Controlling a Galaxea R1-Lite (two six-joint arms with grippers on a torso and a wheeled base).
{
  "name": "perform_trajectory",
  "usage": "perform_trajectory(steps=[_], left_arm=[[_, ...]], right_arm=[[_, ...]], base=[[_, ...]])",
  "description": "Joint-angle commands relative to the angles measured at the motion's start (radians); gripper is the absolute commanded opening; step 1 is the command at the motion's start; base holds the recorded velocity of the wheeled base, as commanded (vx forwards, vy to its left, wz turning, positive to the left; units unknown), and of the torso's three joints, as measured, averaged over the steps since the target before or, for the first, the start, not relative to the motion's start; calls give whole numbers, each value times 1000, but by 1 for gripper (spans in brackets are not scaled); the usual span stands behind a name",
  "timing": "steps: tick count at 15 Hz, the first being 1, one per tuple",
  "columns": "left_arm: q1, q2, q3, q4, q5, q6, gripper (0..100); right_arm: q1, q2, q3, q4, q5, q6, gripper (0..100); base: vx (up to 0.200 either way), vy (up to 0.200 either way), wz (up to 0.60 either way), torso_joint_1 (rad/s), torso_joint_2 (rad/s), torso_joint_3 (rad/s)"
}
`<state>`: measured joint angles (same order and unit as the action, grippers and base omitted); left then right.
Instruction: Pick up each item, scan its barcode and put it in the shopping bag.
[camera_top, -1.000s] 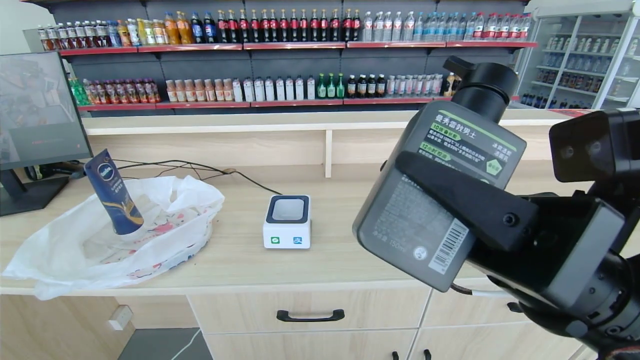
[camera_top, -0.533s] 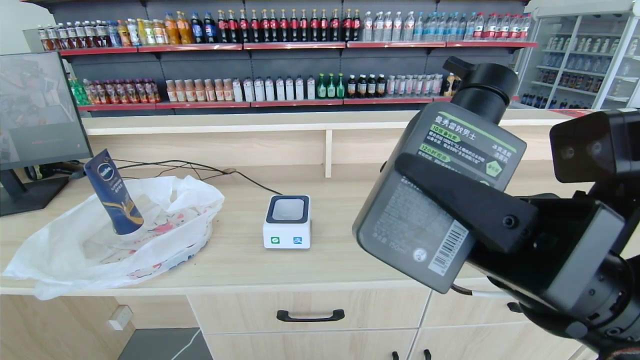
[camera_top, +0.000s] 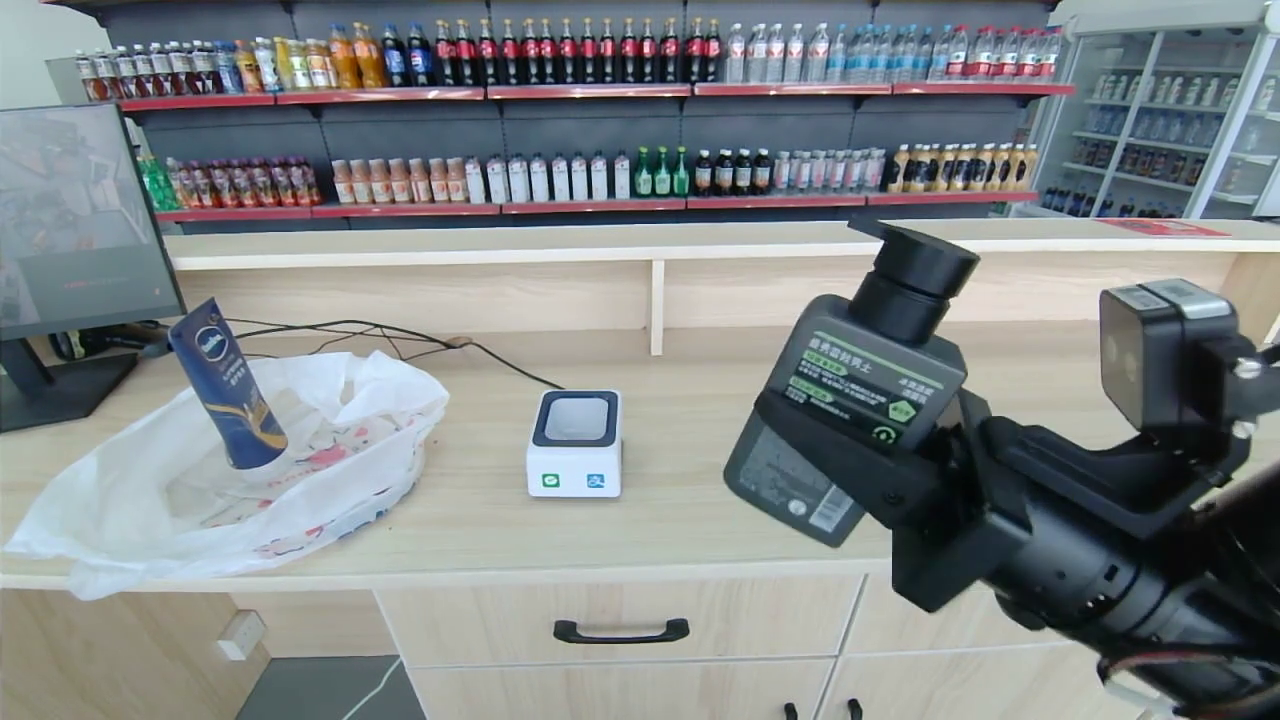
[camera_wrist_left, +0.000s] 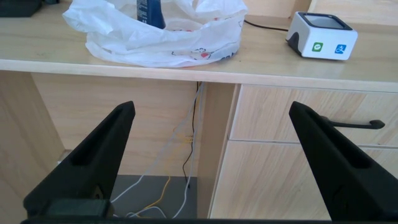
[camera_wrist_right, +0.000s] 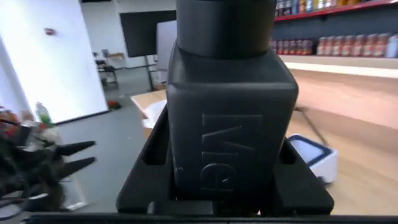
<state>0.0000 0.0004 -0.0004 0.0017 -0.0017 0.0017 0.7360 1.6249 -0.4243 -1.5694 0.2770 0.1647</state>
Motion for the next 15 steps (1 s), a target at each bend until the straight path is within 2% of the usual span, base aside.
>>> perform_trajectory(steps=[1,4,15], left_arm=[[0,0,0,0,0,0,100],[0,0,0,0,0,1,100],[0,0,0,0,0,1,100]], right_arm=[[-138,81,-19,-1,-22,-132,0],[-167,79,-30,-1,-156,-159,0],[-164,69,-2,-1,-160,-157,0]], base=[[0,0,0,0,0,0],[0,0,0,0,0,0],[0,0,0,0,0,0]])
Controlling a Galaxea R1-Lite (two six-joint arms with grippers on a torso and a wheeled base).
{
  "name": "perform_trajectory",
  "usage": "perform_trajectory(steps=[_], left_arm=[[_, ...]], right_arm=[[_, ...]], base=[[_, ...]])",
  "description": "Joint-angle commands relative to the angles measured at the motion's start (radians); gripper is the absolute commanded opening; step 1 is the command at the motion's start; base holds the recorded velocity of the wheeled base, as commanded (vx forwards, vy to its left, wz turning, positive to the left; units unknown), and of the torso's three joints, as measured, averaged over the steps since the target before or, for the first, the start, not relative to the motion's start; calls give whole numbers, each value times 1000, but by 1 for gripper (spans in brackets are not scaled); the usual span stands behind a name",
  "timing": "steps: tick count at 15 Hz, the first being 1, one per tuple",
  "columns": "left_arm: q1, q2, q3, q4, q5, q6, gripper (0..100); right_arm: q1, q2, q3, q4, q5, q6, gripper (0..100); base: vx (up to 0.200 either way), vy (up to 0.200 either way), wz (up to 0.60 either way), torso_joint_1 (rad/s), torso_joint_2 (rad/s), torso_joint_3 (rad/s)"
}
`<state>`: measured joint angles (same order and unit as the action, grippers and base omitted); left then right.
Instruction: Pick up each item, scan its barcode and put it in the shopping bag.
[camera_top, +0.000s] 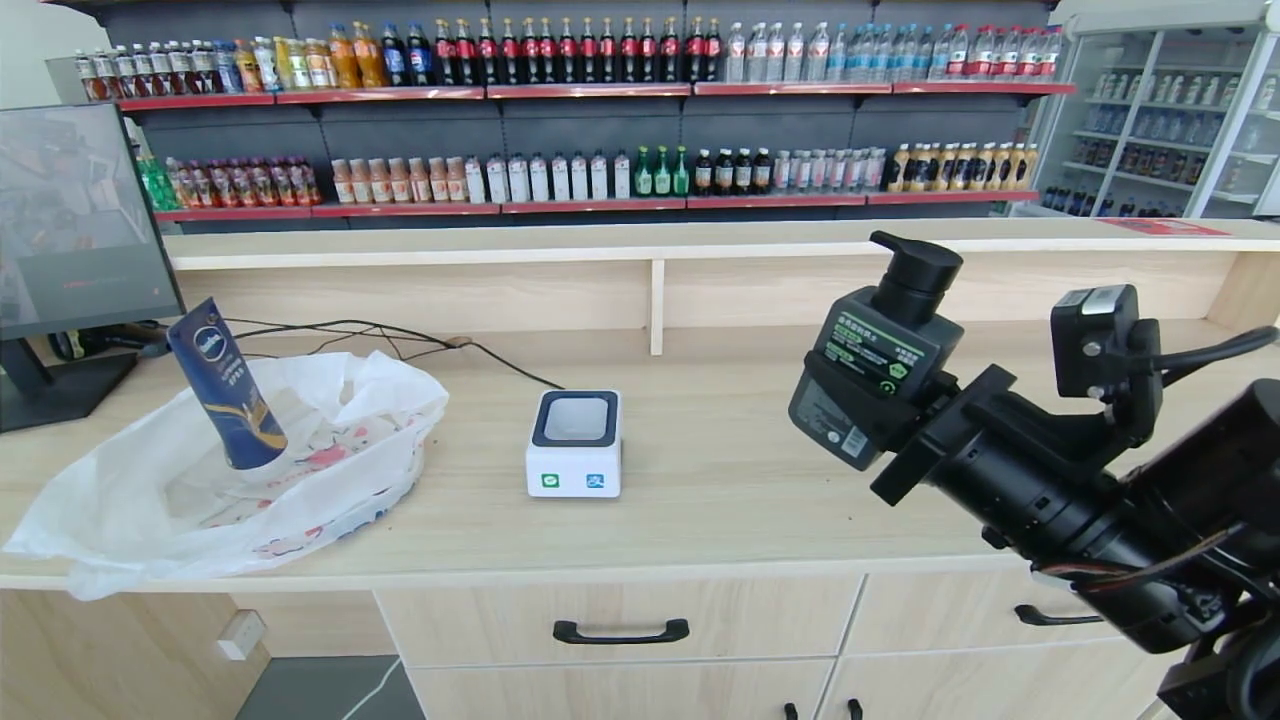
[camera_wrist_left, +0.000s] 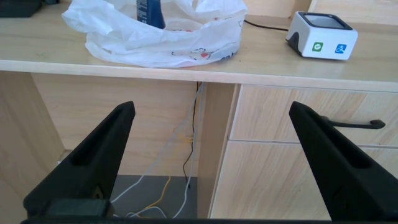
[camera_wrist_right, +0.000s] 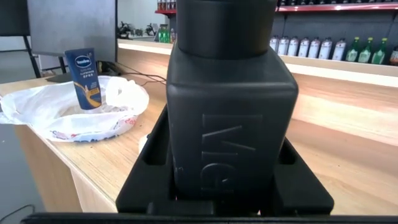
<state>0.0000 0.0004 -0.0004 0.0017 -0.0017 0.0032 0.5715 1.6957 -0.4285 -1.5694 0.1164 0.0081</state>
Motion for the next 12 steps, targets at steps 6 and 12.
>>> perform_trajectory(steps=[6,12], left_arm=[[0,0,0,0,0,-2,100],[0,0,-1,0,0,-3,100]], right_arm=[[-7,-16,5,-1,0,0,0],[-30,-22,14,-1,-1,1,0]], base=[[-67,0,0,1,1,-1],[0,0,0,0,0,0]])
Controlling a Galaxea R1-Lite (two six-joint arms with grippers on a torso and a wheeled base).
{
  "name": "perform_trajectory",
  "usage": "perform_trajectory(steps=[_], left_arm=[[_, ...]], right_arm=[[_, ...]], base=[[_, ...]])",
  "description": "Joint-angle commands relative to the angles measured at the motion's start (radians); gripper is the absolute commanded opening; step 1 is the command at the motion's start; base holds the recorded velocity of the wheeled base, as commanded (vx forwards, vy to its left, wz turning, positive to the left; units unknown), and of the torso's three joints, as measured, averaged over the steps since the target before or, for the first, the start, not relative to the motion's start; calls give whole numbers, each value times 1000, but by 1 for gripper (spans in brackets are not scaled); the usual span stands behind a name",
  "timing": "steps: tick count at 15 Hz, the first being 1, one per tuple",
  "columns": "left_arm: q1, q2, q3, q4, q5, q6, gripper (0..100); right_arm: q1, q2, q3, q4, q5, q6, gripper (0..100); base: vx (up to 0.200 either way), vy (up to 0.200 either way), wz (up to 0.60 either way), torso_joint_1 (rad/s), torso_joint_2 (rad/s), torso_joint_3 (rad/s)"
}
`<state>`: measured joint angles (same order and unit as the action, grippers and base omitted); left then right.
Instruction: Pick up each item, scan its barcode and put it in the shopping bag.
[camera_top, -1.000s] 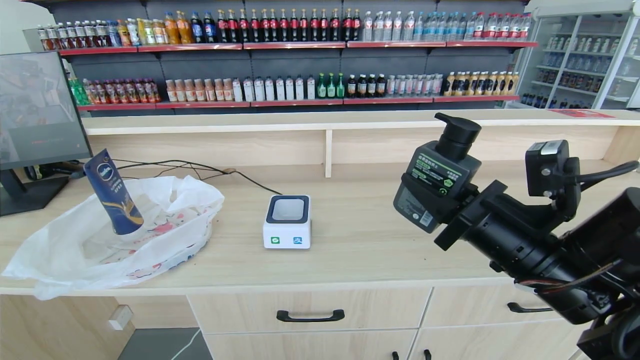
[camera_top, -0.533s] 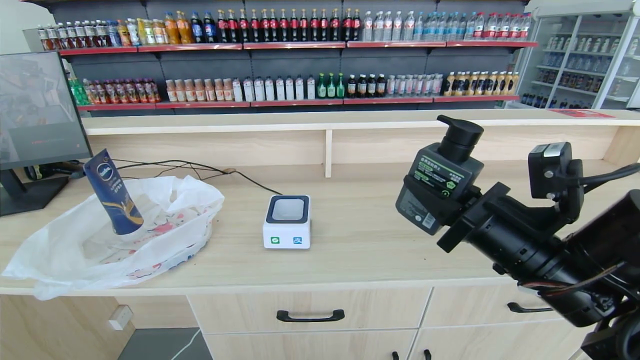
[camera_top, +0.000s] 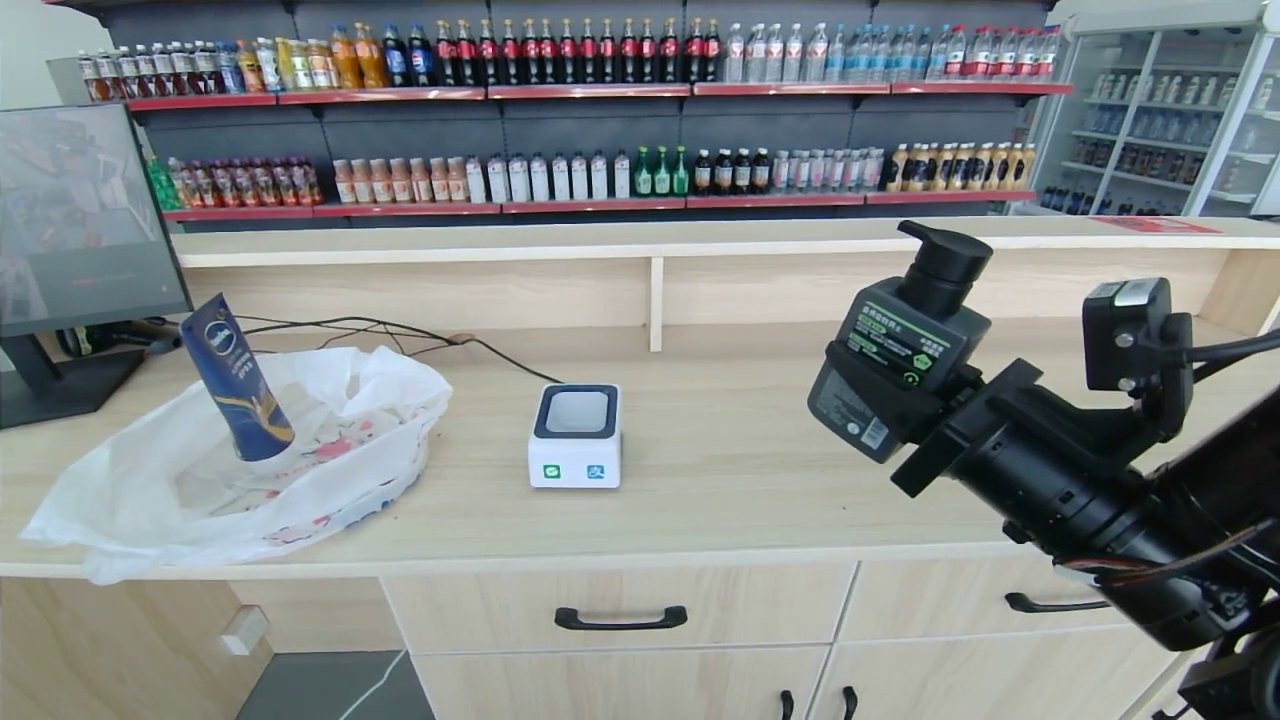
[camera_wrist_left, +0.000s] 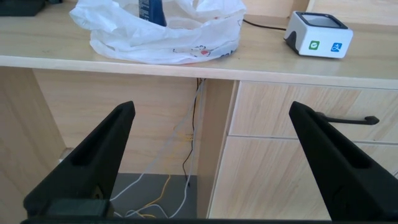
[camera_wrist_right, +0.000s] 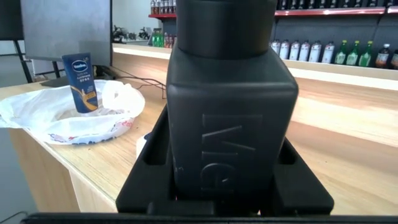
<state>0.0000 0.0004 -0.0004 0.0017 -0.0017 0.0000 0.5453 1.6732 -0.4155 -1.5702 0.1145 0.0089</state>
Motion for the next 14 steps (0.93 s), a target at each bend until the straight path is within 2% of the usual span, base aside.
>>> perform_trajectory(steps=[1,2,14], left_arm=[[0,0,-1,0,0,0,100],[0,0,-1,0,0,0,100],[2,0,-1,0,0,-2,100]], right_arm=[[-4,2,1,-1,1,0,0],[-4,3,3,-1,1,-1,0],[-22,23,-16,-1,-22,14,0]], base=[[0,0,0,0,0,0],[0,0,0,0,0,0],[0,200,0,4,4,0]])
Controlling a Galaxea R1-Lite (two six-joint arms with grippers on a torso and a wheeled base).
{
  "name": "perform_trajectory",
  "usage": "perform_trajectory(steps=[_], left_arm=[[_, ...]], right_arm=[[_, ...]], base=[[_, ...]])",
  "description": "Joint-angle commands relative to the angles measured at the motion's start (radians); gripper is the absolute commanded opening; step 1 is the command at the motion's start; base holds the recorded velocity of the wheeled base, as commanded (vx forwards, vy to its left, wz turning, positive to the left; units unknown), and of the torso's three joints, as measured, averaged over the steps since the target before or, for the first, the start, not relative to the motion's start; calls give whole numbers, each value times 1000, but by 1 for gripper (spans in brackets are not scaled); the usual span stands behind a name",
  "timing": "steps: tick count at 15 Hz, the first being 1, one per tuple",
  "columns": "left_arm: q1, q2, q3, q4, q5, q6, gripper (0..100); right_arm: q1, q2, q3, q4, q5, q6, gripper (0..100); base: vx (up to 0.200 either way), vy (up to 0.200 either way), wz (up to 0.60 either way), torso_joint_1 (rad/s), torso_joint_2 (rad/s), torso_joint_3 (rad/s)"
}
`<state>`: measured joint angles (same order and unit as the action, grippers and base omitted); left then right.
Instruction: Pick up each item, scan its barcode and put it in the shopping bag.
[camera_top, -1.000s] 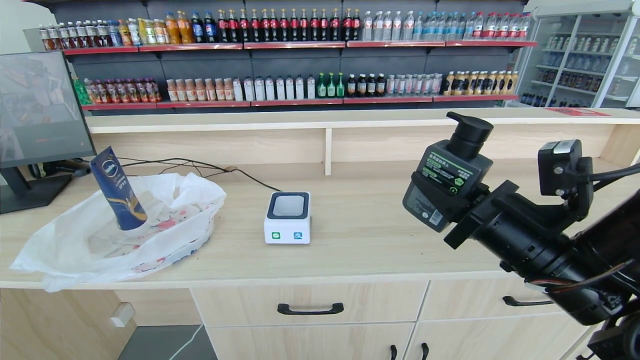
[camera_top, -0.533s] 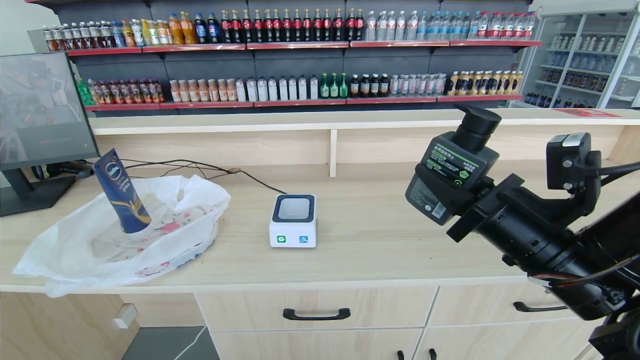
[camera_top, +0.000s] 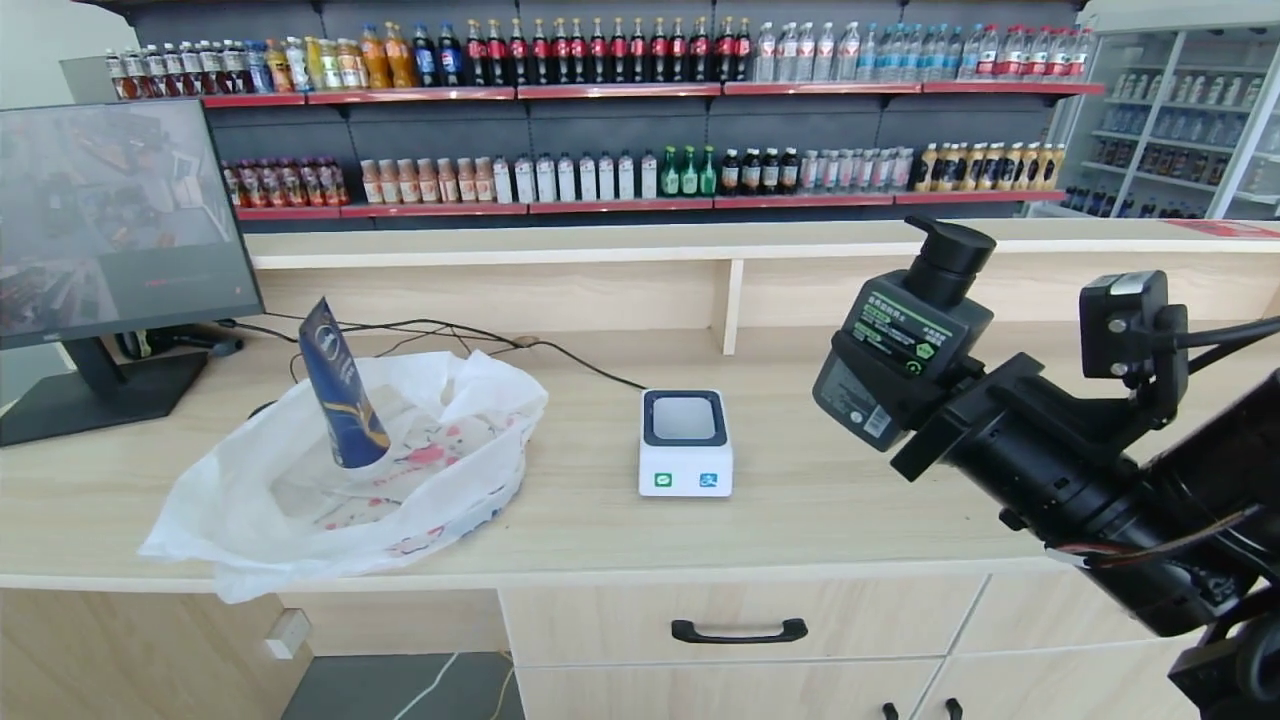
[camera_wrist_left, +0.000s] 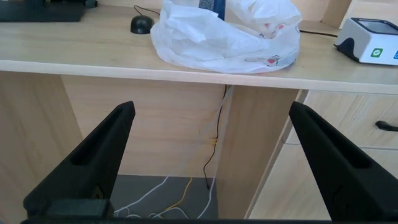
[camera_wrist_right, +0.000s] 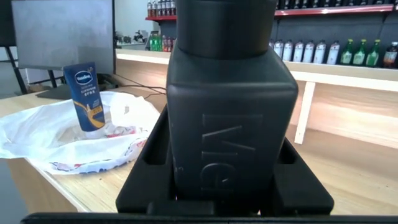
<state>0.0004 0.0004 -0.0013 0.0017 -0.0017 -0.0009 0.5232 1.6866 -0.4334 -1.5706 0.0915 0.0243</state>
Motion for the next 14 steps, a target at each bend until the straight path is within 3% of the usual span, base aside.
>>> perform_trajectory(steps=[1,4,7,11,14], left_arm=[[1,0,0,0,0,-1,100],[0,0,0,0,0,-1,100],[1,0,0,0,0,-1,100],[0,0,1,0,0,2,100],[0,0,1,0,0,2,100]], right_arm=[[0,16,1,0,1,-1,0],[-12,24,-28,0,-10,-10,0],[-29,19,-8,0,-84,-4,0],[-54,30,-2,0,-81,-32,0],[-61,67,-10,0,2,-86,0]], base=[[0,200,0,-7,2,2],[0,200,0,4,2,2],[0,200,0,1,4,6],[0,0,0,0,0,0],[0,0,0,0,0,0]])
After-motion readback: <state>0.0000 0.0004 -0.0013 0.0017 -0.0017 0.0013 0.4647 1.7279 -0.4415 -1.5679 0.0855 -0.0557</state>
